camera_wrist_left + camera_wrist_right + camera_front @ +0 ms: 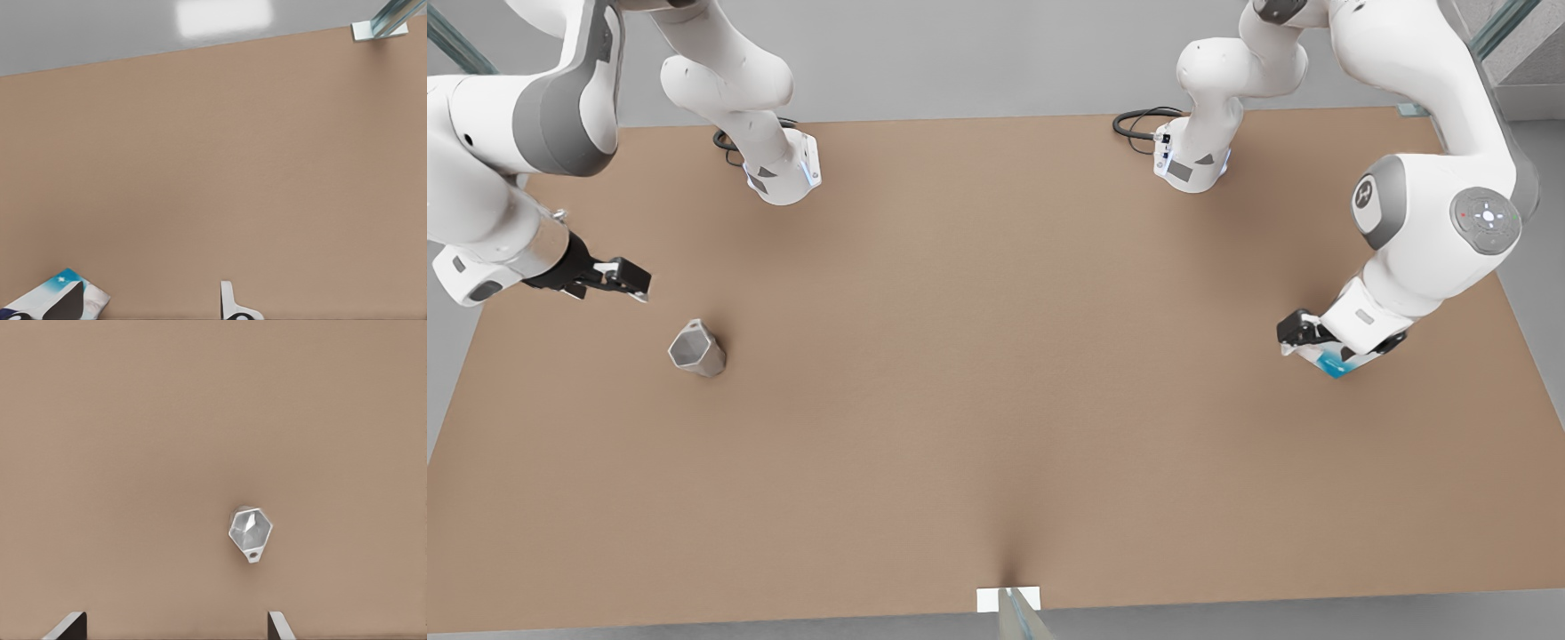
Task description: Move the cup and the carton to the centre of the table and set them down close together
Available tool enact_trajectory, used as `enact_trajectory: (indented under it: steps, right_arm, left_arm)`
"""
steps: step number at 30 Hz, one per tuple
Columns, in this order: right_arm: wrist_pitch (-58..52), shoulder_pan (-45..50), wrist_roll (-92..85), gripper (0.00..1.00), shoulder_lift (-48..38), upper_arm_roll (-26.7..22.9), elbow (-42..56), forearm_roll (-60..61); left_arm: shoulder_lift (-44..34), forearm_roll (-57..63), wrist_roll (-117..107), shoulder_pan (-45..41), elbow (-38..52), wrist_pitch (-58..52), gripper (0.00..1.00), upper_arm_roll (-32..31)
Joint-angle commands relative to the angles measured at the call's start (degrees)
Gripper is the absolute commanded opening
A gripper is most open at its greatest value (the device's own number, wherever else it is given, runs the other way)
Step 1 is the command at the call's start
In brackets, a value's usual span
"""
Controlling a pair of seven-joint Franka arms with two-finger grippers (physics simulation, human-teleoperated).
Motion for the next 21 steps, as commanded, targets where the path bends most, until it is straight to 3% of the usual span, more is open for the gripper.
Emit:
enact_trajectory:
  steps: [1, 5, 7, 10, 15, 21]
  right_arm:
    - [0.12, 1.0, 0.41, 1.0, -0.08, 0.01, -0.31, 0.0]
    - [-1.21, 6.89, 0.68, 1.0, 3.26, 0.1, -5.22, -0.09]
    - [13.28, 5.84, 0.76, 1.0, 2.03, 0.1, -20.23, -0.18]
    - [28.75, 3.38, 3.4, 1.0, -0.08, 0.1, -33.78, -0.61]
    - [42.57, 1.27, 3.22, 1.0, -0.79, 0.01, -41.53, -0.79]
    - [46.35, -0.93, 2.52, 1.0, 0.62, 0.01, -42.76, -0.79]
  left_arm:
    - [0.25, -0.34, 0.0, -0.03, 0.0, 0.04, 1.0, 0.0]
    - [0.87, -0.34, -0.09, -0.03, 0.0, 0.04, 1.0, 0.09]
    - [2.18, -0.42, -0.44, -0.03, 0.0, 0.04, 1.0, 0.09]
    - [4.64, -0.6, -0.44, -0.03, 0.0, 0.13, 1.0, 0.18]
    - [6.58, -0.69, -0.35, -0.03, 0.0, 0.22, 1.0, 0.09]
    - [6.58, -0.69, -0.35, -0.12, 0.0, 0.22, 1.0, 0.09]
